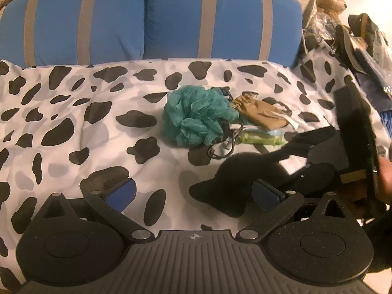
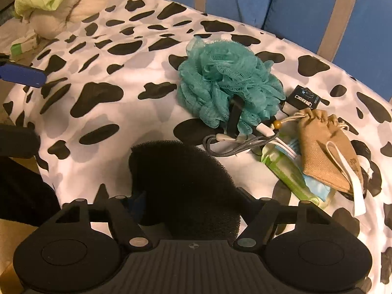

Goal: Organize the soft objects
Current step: 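Grasp the black foam sponge with the right gripper, then grasp the teal mesh sponge with the left gripper while the right holds the black sponge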

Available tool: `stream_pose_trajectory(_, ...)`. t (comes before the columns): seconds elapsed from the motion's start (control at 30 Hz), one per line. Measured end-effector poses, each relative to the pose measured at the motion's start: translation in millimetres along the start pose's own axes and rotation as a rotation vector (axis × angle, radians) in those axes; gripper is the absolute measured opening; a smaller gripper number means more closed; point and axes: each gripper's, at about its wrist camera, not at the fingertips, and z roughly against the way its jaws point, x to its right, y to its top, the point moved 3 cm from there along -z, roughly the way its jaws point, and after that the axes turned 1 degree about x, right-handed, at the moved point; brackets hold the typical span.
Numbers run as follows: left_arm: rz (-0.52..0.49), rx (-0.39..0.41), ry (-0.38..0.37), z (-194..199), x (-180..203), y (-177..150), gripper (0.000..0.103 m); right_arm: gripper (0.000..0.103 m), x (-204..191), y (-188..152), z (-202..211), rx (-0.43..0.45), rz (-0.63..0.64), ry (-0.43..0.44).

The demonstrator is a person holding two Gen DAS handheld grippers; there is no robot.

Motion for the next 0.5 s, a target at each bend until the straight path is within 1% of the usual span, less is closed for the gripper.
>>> stream_pose_trajectory(0.07,0.02,0.012,0.005,0,-1,3,0.103,0.074,3,-2,10,0.008,-0.006,-0.008)
stream_pose_trajectory(0.17,0.042,0.025,0.021,0,-2,7,0.103,0.074,13,-4,27,0.019,-0.027,-0.048)
stream_pose_trajectory(0.23,0.018,0.025,0.031,-1,1,11,0.103,0.075,20,-6,39,0.033,-0.05,-0.061)
stream_pose_trajectory(0.37,-0.041,0.051,0.072,-1,10,18,0.103,0.075,35,-13,68,0.076,-0.077,-0.103)
stream_pose_trajectory(0.43,-0.04,0.056,0.061,-3,14,22,0.103,0.075,42,-20,80,0.087,-0.1,-0.137)
stream_pose_trajectory(0.5,-0.032,0.065,0.024,-5,19,26,0.103,0.075,48,-25,91,0.097,-0.116,-0.166)
